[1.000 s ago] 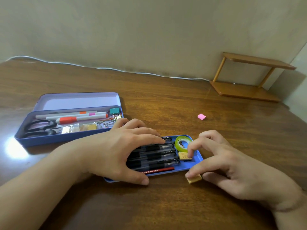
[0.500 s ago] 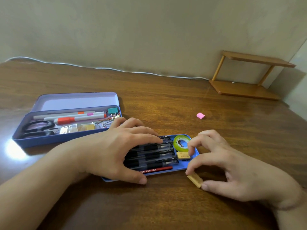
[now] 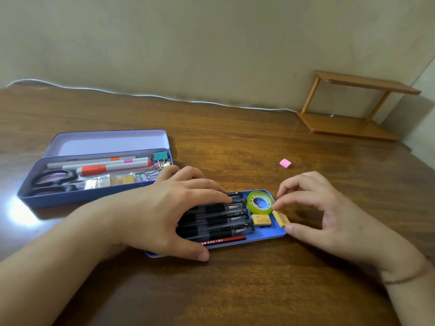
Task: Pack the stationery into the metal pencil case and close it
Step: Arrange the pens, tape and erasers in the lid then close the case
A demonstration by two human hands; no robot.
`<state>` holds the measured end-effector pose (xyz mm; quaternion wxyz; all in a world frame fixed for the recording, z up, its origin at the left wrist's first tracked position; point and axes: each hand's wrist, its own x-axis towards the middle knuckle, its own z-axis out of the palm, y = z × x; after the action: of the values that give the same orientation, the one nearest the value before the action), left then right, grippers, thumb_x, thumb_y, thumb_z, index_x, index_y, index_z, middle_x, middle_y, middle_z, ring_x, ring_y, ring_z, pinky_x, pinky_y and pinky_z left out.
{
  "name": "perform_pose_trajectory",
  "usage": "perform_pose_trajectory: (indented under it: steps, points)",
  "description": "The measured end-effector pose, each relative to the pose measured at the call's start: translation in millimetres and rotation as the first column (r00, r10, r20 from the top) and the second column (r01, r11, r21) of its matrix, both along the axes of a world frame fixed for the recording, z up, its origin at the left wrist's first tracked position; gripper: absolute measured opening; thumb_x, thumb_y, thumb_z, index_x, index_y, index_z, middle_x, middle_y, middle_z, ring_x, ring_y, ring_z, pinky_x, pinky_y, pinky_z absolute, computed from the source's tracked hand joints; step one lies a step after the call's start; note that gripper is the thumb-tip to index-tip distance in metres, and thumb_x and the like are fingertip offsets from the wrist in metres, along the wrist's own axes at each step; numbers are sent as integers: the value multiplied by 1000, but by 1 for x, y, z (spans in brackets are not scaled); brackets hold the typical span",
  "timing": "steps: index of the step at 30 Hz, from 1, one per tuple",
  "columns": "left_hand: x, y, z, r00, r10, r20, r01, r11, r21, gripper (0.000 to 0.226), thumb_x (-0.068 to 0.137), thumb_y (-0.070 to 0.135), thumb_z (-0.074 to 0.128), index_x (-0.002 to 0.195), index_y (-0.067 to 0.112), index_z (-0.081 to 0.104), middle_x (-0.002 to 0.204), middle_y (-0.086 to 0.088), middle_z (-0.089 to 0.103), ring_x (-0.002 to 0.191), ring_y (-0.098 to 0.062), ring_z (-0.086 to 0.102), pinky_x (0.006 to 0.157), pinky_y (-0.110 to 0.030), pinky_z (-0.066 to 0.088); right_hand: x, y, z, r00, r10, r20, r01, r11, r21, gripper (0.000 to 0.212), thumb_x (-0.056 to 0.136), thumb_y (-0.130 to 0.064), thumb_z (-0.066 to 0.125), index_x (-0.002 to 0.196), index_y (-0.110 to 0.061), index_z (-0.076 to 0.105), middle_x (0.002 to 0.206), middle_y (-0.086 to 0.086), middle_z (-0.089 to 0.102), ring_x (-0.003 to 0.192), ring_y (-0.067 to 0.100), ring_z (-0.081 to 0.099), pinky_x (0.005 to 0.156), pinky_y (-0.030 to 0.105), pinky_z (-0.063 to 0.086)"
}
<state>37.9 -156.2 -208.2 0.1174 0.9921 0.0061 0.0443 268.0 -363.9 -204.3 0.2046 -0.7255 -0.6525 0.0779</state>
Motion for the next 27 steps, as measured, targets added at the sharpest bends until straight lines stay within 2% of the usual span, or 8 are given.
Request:
perform_pose_trajectory:
  steps: [6,11,15,17,20,23,27]
  points:
    - [0,0,1,1000,1,-3,-1,1000,-1,88,69,81,60,145,45,33,147,29,34,132,3,22,111,-38,18,-1,0,0,1000,18,-24,-20,998,-56,28,76,-47,68,104,-45,66,119,-26,48,129,9,37,100,29,41]
    - [0,0,1,1000,0,-1,0,1000,1,88,69,81,60,145,45,34,147,29,34,132,4,21,111,-36,17,0,0,-1,998,45,-31,-47,997,-60,34,76,-60,62,107,-48,62,121,-25,48,130,12,37,99,30,42]
    - [0,0,0,1000,0,5,0,1000,1,88,69,81,59,145,45,34,148,28,34,132,5,20,111,-32,14,-1,1,-2,998,52,-34,-51,998,39,17,81,-48,61,94,-40,67,109,-18,55,118,17,47,93,29,42]
    - [0,0,0,1000,-1,3,1,1000,4,87,69,81,59,145,46,33,148,28,34,132,4,21,112,-32,14,-2,1,-3,996,86,-24,-85,996,27,14,83,-45,61,93,-40,69,109,-18,54,117,18,48,92,28,42]
    - [0,0,-1,1000,0,-4,0,1000,7,88,69,82,58,145,46,33,148,28,33,133,4,20,113,-34,14,-3,0,-4,991,134,-14,-135,991,-25,16,84,-50,60,94,-43,70,115,-21,50,123,17,42,97,30,40]
    - [-1,0,-1,1000,0,-2,0,1000,11,88,69,82,58,145,46,33,148,28,33,133,5,20,113,-32,14,-4,1,-2,994,112,1,-112,993,-41,19,83,-57,57,92,-46,69,116,-23,48,127,16,38,98,36,42]
    - [0,1,0,1000,-3,5,3,1000,0,87,70,81,59,145,45,34,148,27,34,133,5,21,112,-30,13,-6,1,-3,993,116,-12,-116,993,-23,23,82,-61,57,98,-47,68,119,-23,46,128,16,37,99,34,41]
